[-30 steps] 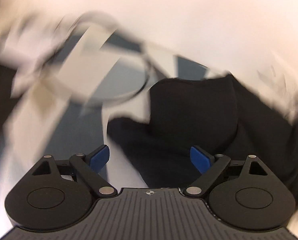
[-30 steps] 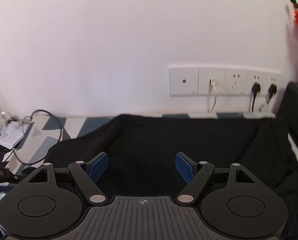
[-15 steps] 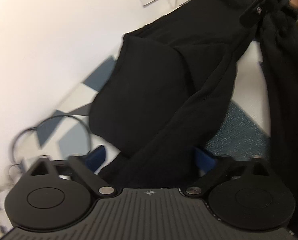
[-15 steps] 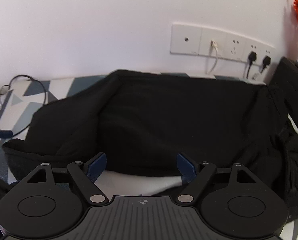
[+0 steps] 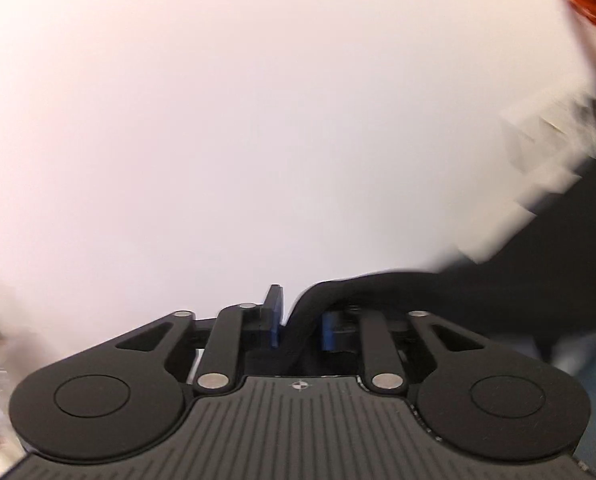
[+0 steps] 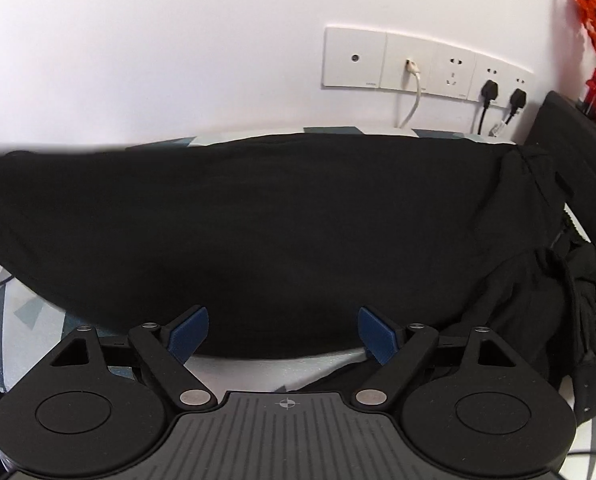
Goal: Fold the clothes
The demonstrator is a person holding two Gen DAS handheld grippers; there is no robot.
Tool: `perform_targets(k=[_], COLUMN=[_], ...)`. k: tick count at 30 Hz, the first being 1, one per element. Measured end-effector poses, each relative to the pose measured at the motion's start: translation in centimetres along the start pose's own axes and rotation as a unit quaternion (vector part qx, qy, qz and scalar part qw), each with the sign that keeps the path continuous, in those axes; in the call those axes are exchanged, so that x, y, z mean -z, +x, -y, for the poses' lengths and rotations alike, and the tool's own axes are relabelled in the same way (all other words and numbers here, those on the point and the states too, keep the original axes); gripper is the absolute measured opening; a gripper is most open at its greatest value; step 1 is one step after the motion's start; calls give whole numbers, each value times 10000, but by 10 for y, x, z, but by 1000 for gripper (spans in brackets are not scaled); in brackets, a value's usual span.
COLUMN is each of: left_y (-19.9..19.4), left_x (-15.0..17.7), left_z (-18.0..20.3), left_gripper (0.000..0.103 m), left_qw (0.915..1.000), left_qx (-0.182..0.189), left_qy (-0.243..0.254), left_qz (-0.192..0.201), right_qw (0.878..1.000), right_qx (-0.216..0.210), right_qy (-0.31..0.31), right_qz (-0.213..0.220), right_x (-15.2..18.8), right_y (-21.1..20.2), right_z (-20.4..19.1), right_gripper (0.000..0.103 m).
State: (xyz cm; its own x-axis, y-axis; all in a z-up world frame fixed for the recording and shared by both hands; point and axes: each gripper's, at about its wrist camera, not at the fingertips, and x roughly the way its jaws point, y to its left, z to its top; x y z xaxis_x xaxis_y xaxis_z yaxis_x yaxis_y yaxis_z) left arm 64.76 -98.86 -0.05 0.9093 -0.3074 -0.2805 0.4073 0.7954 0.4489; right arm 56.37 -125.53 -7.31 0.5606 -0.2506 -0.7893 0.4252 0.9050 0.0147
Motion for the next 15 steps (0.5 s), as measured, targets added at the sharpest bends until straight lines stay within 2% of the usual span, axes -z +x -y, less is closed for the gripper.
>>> perform_targets(k=[1, 2, 3, 5, 6, 8, 9, 10, 11, 13, 15], left_y=[0, 3, 4, 2, 0, -5, -2, 0, 3, 11, 26], left_x=[3, 9, 17, 34, 40, 52, 57, 63, 75, 96, 123], left_z=[2, 5, 7, 5, 0, -9, -17, -25, -38, -60, -88], left_gripper=[54, 84, 89, 89, 88, 88, 88, 88, 88, 88, 88], left_qw=[9998, 9992, 9982, 9927, 9884, 9750, 9654, 9533, 9353, 8917, 8396], left_qx=[-171, -154, 39, 640, 890, 1381, 1518, 1651, 1787, 1945, 1925], left_qy=[79, 180, 224, 45, -204, -705, -1129, -1555, -2134, -3242, -4311], left_qz=[-98, -307, -547, -1017, -1210, -1590, -1794, -1993, -2186, -2487, -2686], right_qw=[10000, 10000, 9999, 9997, 9995, 9990, 9987, 9984, 9980, 9972, 9950], right_qx=[-21, -46, -73, -127, -154, -208, -235, -262, -289, -343, -431], right_qy=[-14, -56, -111, -222, -278, -389, -445, -500, -556, -667, -901], right_qz=[-4, -8, -12, -20, -24, -32, -36, -40, -44, -52, -39], right_x=[0, 1, 2, 3, 4, 6, 7, 8, 9, 11, 15], right_y=[0, 1, 1, 2, 2, 3, 3, 3, 4, 4, 5], right_z=[-2, -5, -8, -15, -18, -25, -28, -32, -35, -42, -53], right_gripper=[80, 80, 80, 80, 80, 80, 80, 80, 80, 80, 79])
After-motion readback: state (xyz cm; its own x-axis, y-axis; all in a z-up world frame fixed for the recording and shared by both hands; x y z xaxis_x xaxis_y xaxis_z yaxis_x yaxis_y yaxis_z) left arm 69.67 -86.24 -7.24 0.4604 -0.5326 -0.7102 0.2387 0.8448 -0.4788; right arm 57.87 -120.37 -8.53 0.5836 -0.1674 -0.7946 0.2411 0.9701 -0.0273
